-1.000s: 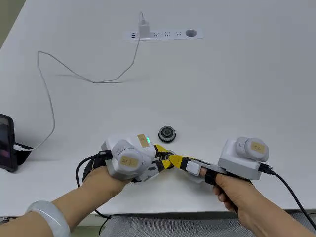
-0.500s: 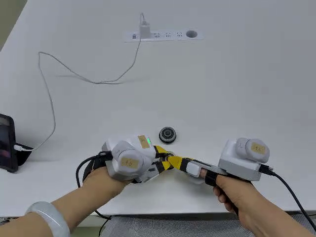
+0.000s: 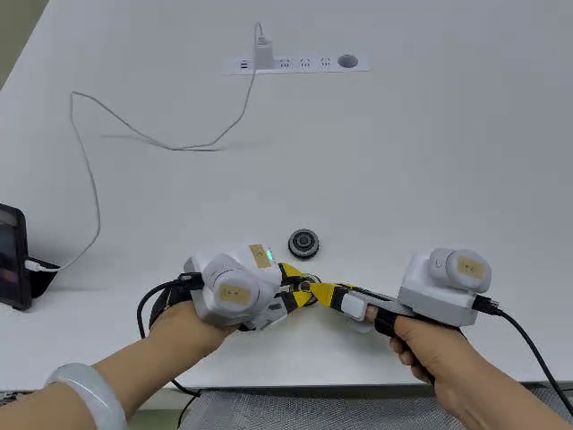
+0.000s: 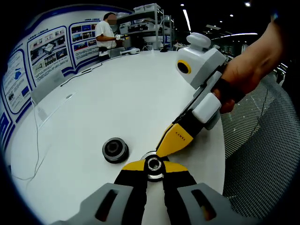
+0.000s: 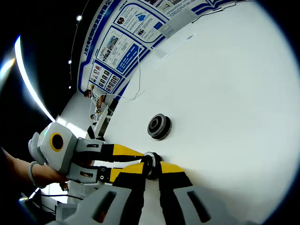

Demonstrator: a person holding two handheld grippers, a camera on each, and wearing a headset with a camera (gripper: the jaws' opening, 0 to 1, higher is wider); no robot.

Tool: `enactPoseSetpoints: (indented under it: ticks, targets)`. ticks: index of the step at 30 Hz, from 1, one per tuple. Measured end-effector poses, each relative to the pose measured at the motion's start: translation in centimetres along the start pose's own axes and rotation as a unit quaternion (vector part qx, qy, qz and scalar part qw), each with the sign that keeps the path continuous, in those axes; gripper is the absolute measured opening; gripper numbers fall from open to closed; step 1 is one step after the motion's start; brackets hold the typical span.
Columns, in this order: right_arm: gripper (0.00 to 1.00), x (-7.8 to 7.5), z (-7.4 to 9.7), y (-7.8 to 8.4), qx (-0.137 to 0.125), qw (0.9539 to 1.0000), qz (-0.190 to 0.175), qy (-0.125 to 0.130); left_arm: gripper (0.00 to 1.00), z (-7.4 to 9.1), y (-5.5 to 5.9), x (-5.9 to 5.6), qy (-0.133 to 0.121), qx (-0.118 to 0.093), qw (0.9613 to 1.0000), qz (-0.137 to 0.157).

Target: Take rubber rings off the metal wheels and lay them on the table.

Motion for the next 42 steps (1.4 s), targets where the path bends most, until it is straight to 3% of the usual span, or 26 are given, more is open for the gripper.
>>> enactPoseSetpoints:
  ticks: [13,42]
  targets:
    - [0.10,-0.03,-0.15,0.54,0.011,0.9999,0.006,-0.001,0.12,-0.06,0.23,0.12,0.000,-0.001,1.0000,0.000]
    - [0.02,-0.18,0.15,0.20,0.010,0.9997,0.020,0.009,0.12,-0.05,0.15,0.05,0.001,0.000,1.0000,-0.001]
Point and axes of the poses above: the centre of the closed fingertips' face, and the gripper's own axes: z roughly backward along the fingers, x roughly to its left, y roughly out of its underside, the point moved 4 cm from there along z, roughly backward along the fingers, and after that the axes turned 13 degrees about y, right-handed, at the moved point
